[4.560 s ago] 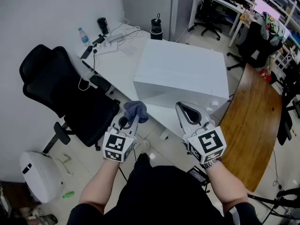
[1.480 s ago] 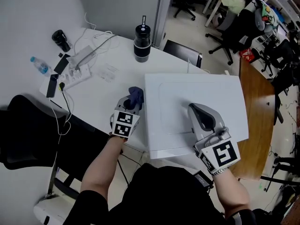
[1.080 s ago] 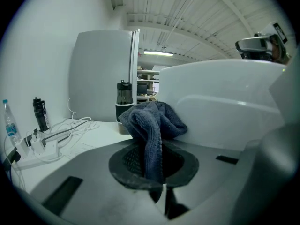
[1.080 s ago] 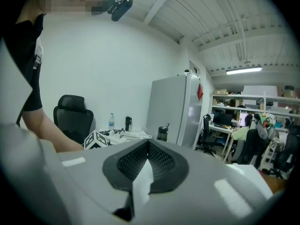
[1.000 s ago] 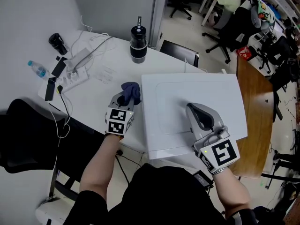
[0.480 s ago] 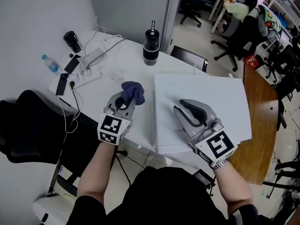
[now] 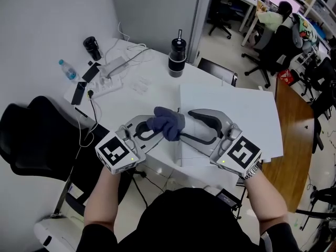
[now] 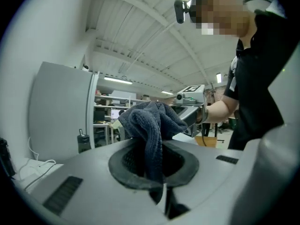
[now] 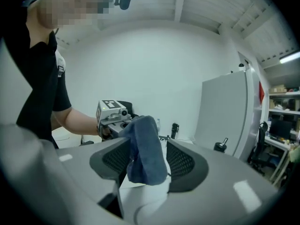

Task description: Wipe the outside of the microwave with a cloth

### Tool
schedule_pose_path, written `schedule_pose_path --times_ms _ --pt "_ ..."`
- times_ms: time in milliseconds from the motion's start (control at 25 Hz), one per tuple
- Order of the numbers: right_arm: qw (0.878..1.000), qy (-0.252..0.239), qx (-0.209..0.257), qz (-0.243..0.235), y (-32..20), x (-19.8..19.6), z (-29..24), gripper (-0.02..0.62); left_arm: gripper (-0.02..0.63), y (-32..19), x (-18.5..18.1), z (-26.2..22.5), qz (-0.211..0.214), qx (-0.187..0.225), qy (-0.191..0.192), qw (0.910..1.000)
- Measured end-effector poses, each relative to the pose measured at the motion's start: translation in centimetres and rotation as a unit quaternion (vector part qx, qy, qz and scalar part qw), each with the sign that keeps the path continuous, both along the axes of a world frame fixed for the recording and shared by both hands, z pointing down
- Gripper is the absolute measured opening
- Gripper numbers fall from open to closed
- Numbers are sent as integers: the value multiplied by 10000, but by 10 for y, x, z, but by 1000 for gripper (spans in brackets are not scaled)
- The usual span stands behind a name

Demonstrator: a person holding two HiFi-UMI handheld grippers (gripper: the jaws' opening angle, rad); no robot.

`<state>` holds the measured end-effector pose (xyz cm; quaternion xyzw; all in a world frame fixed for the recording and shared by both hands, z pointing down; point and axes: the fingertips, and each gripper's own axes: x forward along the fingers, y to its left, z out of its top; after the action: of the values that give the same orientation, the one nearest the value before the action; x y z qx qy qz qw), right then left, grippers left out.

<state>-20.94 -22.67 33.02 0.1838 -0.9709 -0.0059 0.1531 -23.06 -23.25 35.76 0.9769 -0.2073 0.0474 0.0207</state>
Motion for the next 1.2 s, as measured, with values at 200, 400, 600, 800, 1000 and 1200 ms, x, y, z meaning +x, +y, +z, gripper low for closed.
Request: schedule_pose_path --times_ms 200,400,600,800,1000,1200 --pt "9961 -66 -198 -858 29 -11 -2 261 32 31 8 -15 628 -94 59 9980" --pt "9882 -60 -502 -1444 51 -17 5 216 34 47 13 -20 1016 -117 115 9947" --pt "9908 -90 -431 -1281 48 -10 6 130 40 45 13 -21 892 -170 138 9958" --pt "9957 -78 -564 -729 28 2 11 107 78 33 2 -27 475 -62 295 9984" --pt "9920 -45 -1256 75 -1 19 26 104 81 23 -10 -26 -3 -12 309 9995" --pt "9787 528 -1778 881 -23 29 62 103 81 16 -18 -23 -346 73 366 9987"
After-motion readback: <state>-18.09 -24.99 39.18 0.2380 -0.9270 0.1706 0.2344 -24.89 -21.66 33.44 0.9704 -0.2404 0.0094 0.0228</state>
